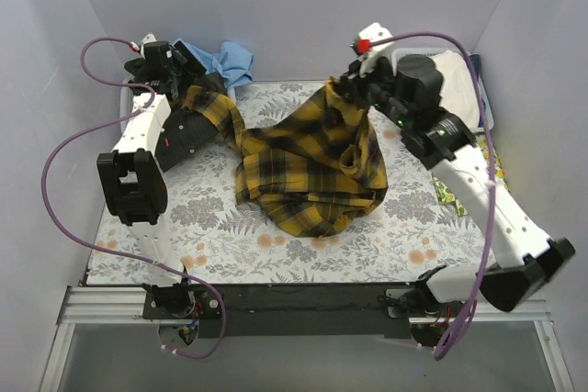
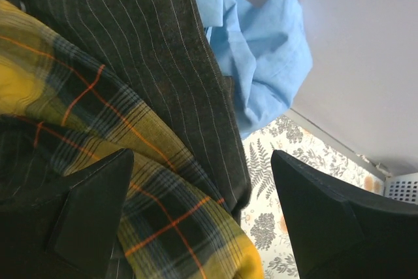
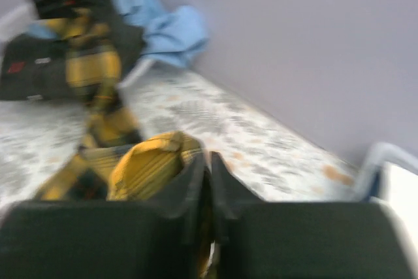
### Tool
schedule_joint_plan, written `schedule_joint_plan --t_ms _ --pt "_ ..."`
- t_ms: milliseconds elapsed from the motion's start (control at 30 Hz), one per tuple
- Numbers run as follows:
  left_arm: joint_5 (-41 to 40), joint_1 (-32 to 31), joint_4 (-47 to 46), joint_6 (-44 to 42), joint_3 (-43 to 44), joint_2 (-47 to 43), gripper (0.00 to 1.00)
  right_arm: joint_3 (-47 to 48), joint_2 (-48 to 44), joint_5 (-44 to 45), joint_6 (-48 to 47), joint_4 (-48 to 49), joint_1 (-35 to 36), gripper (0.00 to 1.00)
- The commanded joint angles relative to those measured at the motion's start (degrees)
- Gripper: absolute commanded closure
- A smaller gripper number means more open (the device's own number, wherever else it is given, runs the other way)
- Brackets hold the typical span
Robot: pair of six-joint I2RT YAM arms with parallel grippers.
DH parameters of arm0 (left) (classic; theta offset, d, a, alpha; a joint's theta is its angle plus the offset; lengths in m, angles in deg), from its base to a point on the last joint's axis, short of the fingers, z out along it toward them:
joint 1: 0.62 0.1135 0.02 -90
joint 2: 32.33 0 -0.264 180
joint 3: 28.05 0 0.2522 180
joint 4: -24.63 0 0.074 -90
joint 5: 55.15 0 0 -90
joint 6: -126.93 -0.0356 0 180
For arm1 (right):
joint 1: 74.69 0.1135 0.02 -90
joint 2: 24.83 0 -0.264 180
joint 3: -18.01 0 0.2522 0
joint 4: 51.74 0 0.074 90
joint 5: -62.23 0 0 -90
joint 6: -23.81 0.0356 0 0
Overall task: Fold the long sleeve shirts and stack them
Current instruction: Flatten the shirt out
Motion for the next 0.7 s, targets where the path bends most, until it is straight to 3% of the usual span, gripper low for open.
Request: schedule_joint_plan --t_ms 0,33,133,200,300,500,667 --pt "3.4 0.0 0.2 -1.3 4.0 1.7 0.13 -5.1 -5.9 15.0 -5.5 6.7 -3.3 0.62" --pt "3.6 0.0 0.0 -1.3 4.1 1.9 0.13 -3.9 -5.3 13.7 -5.9 5.9 -3.2 0.47" --pt "3.7 0.0 -0.2 -1.5 4.3 1.8 0.13 -0.1 -0.2 4.4 -4.7 2.9 -3.2 0.2" --pt "3.5 0.0 -0.2 -1.6 4.0 1.5 0.13 1.8 6.0 -5.1 -2.2 2.3 -2.9 0.11" --pt "3.5 0.0 -0.2 -1.3 2.7 0.6 0.13 7.8 16.9 -15.7 -0.3 2.3 -1.5 0.09" --pt "3.1 0.1 -0.2 -0.2 1.6 -1.0 0.13 23.9 40.0 -25.1 1.1 1.8 3.1 0.07" --pt "3.6 0.1 -0.3 0.4 -1.1 -2.9 0.13 25.5 47.7 -27.7 5.8 11.3 5.5 0.02"
